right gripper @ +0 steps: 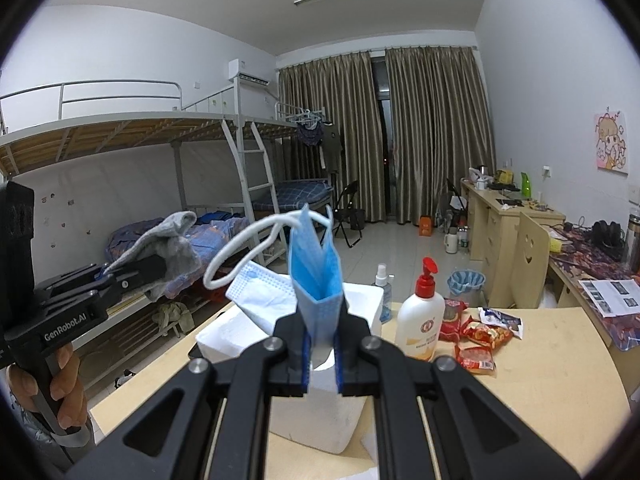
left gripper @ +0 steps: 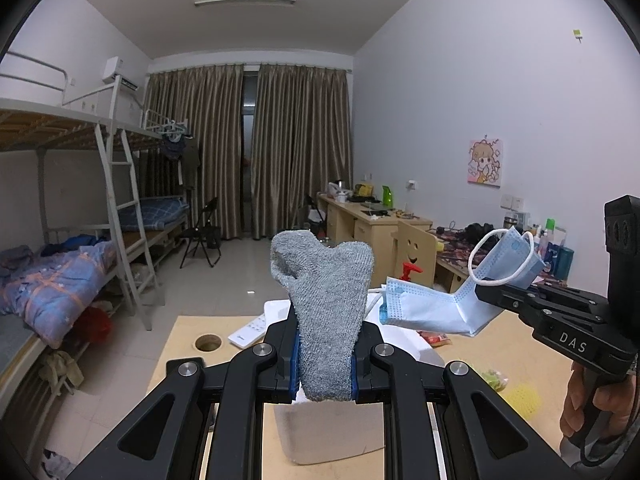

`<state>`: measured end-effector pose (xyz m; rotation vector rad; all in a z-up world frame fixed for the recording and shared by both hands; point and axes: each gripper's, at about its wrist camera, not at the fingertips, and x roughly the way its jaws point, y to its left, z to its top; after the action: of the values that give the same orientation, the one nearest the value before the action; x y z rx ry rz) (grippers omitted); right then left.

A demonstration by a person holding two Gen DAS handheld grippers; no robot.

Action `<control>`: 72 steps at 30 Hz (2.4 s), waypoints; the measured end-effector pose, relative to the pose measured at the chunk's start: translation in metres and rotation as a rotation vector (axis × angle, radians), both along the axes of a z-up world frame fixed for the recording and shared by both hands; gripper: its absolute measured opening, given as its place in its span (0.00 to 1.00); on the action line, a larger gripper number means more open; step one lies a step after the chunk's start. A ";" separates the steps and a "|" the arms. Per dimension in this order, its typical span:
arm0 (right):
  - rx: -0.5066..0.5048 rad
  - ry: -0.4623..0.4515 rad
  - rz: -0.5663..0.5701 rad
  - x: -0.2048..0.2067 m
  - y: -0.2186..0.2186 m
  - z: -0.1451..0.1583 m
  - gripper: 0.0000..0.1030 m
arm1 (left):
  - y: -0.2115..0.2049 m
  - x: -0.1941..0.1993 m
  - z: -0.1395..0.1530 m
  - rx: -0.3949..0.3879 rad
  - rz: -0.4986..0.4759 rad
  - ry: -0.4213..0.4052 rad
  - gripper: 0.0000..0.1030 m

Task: Organize soft objects
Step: 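Lift the sock and mask and carry both toward the white foam box, then open the left tool to drop the grey sock into the foam box, then lower the blue mask into the foam box and open the right tool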

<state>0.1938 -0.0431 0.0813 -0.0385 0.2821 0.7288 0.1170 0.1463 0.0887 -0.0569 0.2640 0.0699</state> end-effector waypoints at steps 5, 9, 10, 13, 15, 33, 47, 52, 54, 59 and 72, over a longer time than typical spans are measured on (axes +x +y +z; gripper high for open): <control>0.011 0.006 -0.007 0.010 -0.002 -0.002 0.12 | 0.002 0.021 -0.002 0.002 -0.019 0.023 0.18; 0.016 0.013 -0.018 0.017 -0.004 -0.005 0.12 | -0.001 0.038 -0.006 0.010 -0.039 0.041 0.18; 0.016 0.017 -0.021 0.019 -0.005 -0.006 0.12 | -0.002 0.043 -0.008 0.013 -0.047 0.047 0.18; 0.020 0.026 -0.032 0.024 -0.007 -0.007 0.12 | -0.005 0.055 -0.009 0.014 -0.067 0.057 0.18; 0.025 0.028 -0.042 0.027 -0.010 -0.007 0.12 | -0.005 0.063 -0.012 0.020 -0.079 0.068 0.18; 0.048 0.059 -0.090 0.040 -0.033 -0.013 0.12 | -0.004 0.124 -0.033 -0.018 -0.118 0.177 0.18; 0.042 0.063 -0.107 0.039 -0.035 -0.012 0.12 | -0.006 0.118 -0.030 0.019 -0.075 0.117 0.87; 0.038 0.062 -0.109 0.039 -0.034 -0.012 0.12 | -0.001 0.109 -0.029 0.013 -0.053 0.090 0.95; 0.035 0.062 -0.107 0.039 -0.033 -0.013 0.12 | 0.005 0.105 -0.029 0.003 -0.042 0.083 0.98; 0.027 0.059 -0.095 0.038 -0.024 -0.012 0.12 | 0.013 0.093 -0.026 0.026 -0.005 0.068 0.99; 0.009 0.053 -0.029 0.036 0.006 -0.008 0.12 | 0.037 0.045 -0.015 0.034 0.096 0.033 1.00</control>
<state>0.2296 -0.0370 0.0730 -0.0063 0.3289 0.7028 0.1617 0.1832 0.0735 -0.0350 0.2926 0.1711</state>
